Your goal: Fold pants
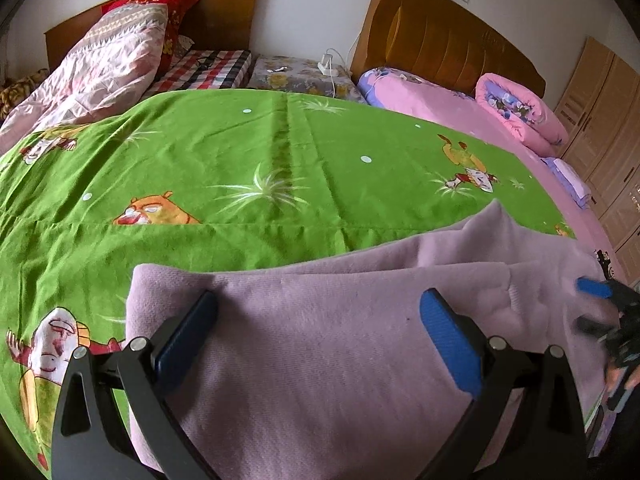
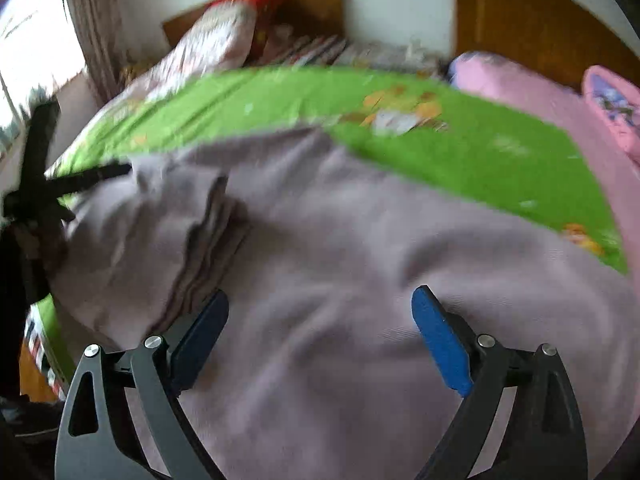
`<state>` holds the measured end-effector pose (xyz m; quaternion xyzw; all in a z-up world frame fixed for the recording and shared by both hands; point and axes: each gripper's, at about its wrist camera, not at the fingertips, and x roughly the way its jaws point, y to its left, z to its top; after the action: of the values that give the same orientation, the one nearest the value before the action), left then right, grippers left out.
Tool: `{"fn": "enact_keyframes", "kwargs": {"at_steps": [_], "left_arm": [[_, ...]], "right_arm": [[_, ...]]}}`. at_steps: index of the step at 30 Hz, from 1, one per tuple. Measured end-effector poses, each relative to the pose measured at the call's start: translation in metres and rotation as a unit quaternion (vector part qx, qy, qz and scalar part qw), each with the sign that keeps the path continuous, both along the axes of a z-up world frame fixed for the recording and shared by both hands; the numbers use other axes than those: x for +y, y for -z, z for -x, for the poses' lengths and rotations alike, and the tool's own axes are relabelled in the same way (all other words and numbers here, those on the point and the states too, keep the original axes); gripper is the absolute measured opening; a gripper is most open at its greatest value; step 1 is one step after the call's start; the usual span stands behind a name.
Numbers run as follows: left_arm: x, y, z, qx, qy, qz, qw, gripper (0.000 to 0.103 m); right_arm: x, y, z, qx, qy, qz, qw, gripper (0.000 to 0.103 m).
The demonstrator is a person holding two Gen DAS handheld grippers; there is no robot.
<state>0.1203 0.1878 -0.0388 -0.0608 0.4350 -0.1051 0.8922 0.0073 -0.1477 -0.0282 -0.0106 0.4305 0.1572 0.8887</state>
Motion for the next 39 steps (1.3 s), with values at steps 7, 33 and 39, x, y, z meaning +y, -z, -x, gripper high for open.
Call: {"fn": "enact_keyframes", "kwargs": {"at_steps": [7,33,39], "left_arm": [[-0.012,0.000,0.002,0.004,-0.010,-0.053,0.9985,0.101],[-0.164,0.018,0.035,-0.005,0.139,-0.118,0.9832,0.101],[-0.167,0.019,0.036,-0.006,0.139,-0.122,0.9827,0.102]], "right_arm": [[-0.146,-0.022,0.094,-0.043,0.162,-0.142,0.976,0.089],[-0.225,0.042,0.104,0.055,0.288,-0.324,0.899,0.094],[-0.220,0.040,0.095,0.071,0.303,-0.303,0.901,0.082]]}}
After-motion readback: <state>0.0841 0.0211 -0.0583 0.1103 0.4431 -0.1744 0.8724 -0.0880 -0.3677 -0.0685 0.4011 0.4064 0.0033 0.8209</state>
